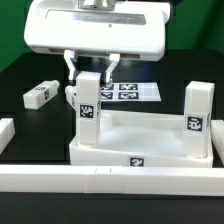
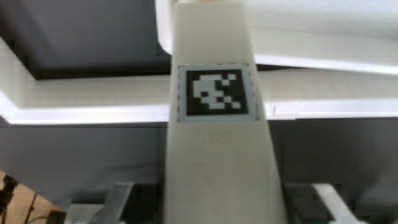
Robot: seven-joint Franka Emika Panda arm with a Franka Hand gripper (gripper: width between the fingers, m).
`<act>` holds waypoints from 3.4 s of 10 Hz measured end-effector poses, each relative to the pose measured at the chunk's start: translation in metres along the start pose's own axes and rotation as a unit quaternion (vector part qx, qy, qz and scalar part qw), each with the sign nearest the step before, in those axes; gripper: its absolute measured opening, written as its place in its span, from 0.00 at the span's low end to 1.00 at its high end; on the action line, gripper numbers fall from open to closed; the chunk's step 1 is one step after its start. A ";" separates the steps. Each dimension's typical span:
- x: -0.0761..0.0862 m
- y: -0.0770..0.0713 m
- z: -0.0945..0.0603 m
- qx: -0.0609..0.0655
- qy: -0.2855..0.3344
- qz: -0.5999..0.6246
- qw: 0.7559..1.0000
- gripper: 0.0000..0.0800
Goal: Assemble desk
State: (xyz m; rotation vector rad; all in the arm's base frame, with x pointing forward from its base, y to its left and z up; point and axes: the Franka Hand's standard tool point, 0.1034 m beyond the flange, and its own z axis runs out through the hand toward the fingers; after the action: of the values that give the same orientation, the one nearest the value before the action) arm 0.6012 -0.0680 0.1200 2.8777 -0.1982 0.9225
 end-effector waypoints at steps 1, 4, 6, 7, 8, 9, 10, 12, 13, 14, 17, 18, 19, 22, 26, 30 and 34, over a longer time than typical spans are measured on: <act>0.000 -0.001 0.000 0.000 0.004 -0.001 1.000 0.36; 0.000 -0.001 0.001 0.000 0.002 -0.001 1.000 0.60; 0.000 0.003 0.001 -0.002 0.002 0.000 1.000 0.77; 0.000 0.006 0.001 -0.003 0.001 0.001 1.000 0.80; 0.002 0.008 -0.001 -0.002 -0.002 0.002 1.000 0.81; 0.007 0.010 -0.005 -0.002 0.000 0.002 1.000 0.81; 0.011 0.013 -0.009 -0.001 -0.004 0.002 1.000 0.81; 0.023 0.020 -0.018 0.003 -0.014 0.004 1.000 0.81; 0.024 0.020 -0.018 0.005 -0.020 0.004 1.000 0.81; 0.021 0.017 -0.016 0.009 -0.032 0.003 0.999 0.81; 0.011 0.014 -0.009 0.019 -0.075 0.005 0.997 0.81; 0.012 0.010 -0.006 0.035 -0.129 0.008 0.991 0.81; 0.013 0.008 -0.005 0.044 -0.161 0.009 0.986 0.81; 0.011 0.003 0.002 0.066 -0.260 0.008 0.963 0.81; 0.015 0.008 0.008 0.068 -0.294 0.006 0.953 0.81; 0.012 0.012 0.008 0.066 -0.295 0.009 0.953 0.65; 0.012 0.012 0.008 0.066 -0.295 0.012 0.953 0.36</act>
Offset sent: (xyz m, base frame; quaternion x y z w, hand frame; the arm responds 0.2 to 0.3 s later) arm 0.0000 0.0000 0.0000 0.0000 0.0000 0.0000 1.0000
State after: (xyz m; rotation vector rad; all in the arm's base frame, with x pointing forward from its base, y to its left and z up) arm 0.6136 -0.0824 0.1208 3.1957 -0.2248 0.0485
